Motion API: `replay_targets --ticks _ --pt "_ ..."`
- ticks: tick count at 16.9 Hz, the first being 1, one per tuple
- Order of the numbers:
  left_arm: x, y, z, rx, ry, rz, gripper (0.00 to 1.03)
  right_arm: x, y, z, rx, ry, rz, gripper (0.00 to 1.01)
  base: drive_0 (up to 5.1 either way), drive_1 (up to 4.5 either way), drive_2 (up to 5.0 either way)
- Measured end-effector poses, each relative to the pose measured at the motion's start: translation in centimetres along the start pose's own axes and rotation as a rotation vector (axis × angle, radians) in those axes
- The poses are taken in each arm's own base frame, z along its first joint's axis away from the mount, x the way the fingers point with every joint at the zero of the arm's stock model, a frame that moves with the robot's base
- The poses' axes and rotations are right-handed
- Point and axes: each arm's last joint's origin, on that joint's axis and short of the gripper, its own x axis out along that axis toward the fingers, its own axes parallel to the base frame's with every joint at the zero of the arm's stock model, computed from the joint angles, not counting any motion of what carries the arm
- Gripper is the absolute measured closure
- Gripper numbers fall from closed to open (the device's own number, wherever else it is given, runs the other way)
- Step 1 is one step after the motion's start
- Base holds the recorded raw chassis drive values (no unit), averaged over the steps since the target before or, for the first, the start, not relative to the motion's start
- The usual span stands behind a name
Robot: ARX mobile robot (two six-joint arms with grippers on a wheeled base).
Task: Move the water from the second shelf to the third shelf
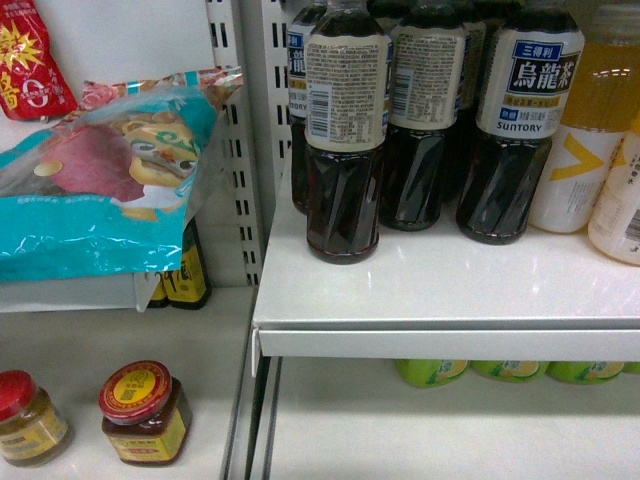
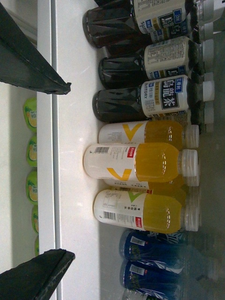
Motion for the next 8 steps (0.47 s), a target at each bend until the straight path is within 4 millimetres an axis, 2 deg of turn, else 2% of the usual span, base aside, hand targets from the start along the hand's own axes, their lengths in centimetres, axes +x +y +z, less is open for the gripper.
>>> replay_targets --ticks 8 --pt "0.00 0.00 0.01 0.000 -0.001 0.000 0.05 0.00 0.00 0.01 0.000 -0.001 0.000 0.03 0.0 0.00 0.0"
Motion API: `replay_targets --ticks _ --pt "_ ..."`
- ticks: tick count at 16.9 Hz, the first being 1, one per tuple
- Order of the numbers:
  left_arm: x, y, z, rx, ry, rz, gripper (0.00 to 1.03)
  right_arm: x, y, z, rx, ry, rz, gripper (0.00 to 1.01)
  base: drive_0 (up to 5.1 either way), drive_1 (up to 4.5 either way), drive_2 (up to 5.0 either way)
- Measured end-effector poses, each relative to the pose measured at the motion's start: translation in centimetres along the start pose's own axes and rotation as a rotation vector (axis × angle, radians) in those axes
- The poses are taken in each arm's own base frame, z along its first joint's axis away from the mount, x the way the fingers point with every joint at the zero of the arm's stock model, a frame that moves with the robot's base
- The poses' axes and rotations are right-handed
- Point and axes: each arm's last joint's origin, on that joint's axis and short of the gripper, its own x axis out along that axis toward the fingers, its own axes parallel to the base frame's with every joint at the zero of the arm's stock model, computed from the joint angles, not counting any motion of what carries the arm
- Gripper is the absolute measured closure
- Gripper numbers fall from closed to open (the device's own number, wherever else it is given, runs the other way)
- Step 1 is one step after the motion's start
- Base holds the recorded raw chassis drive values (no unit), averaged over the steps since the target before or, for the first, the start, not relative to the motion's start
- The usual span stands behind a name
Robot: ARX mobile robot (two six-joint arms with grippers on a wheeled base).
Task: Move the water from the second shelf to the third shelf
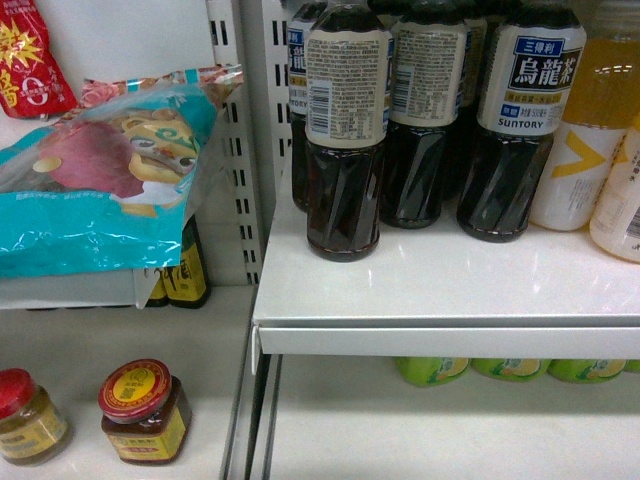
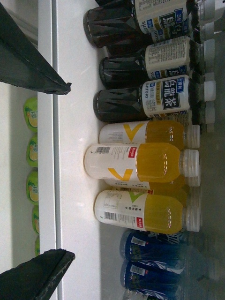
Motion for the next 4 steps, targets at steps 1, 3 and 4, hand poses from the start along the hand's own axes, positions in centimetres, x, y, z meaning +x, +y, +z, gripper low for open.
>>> replay_targets --ticks 1,3,4 --pt "0.00 0.00 0.00 0.000 0.000 0.000 0.05 0.00 0.00 0.00 0.000 0.000 0.000 0.03 0.0 0.00 0.0" --pt "0.00 0.00 0.00 0.000 0.000 0.000 0.05 0.00 0.00 0.00 0.000 0.000 0.000 0.03 0.0 0.00 0.0" --pt "0.00 0.00 0.00 0.000 0.000 0.000 0.05 0.00 0.00 0.00 0.000 0.000 0.000 0.03 0.0 0.00 0.0"
